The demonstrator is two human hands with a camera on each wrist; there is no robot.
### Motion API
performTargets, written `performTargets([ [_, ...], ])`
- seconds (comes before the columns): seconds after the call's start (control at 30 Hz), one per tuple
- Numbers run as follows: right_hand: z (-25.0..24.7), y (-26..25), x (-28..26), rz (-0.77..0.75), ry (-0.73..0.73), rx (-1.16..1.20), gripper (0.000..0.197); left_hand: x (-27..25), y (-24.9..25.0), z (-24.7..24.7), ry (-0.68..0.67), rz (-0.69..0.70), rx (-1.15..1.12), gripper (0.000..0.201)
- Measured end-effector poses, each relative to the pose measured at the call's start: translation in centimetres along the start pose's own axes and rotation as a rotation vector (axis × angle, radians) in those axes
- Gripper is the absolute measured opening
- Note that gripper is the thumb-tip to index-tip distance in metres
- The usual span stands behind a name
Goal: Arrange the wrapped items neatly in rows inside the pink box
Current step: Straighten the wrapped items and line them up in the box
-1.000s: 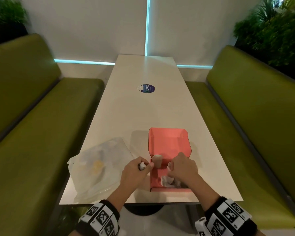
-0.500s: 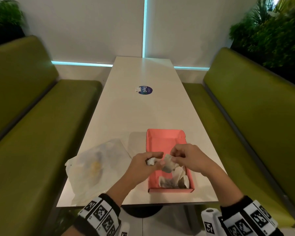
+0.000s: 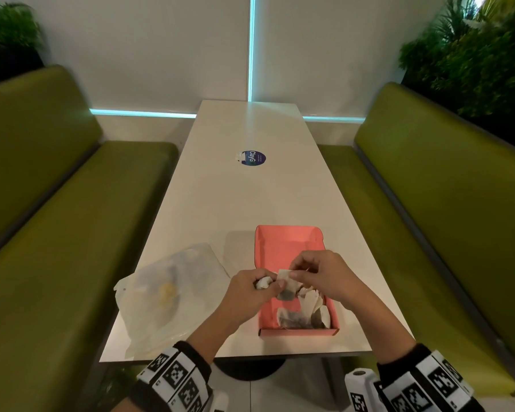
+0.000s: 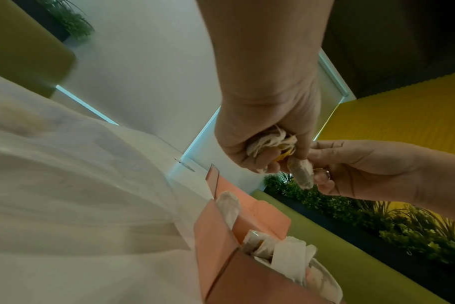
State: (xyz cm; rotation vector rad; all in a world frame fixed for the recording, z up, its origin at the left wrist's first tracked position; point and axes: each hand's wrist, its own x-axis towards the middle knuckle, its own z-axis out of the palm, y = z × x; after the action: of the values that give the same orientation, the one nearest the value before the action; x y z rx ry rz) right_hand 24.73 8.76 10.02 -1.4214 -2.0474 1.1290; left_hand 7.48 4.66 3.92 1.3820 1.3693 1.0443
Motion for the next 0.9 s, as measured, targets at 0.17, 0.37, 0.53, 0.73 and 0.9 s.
performTargets([
  [0.17, 0.7, 0.6, 0.7, -0.003, 0.304, -0.022, 0.007, 0.0, -0.9, -0.6, 0.085, -0.033, 0.175, 0.006],
  [0.37, 0.0, 0.8, 0.3, 0.073, -0.110, -0.267, 0.006, -0.6, -2.7, -1.7, 0.155, -0.132, 0.270, 0.002],
  [0.53, 1.1, 1.4, 1.1, 0.081, 0.182, -0.232, 0.006, -0.8, -3.7, -1.2, 0.160, -0.172, 0.365, 0.023],
  [0.73, 3.9, 2.2, 2.0, 0.130, -0.059, -0.331, 0.012, -0.9, -5.1, -0.2, 0.091, -0.260, 0.429, 0.057],
  [0.9, 6.7, 2.8, 2.9, 0.146, -0.016, -0.311, 0.012, -1.1, -5.5, 0.0, 0.085, -0.257, 0.440, 0.060],
])
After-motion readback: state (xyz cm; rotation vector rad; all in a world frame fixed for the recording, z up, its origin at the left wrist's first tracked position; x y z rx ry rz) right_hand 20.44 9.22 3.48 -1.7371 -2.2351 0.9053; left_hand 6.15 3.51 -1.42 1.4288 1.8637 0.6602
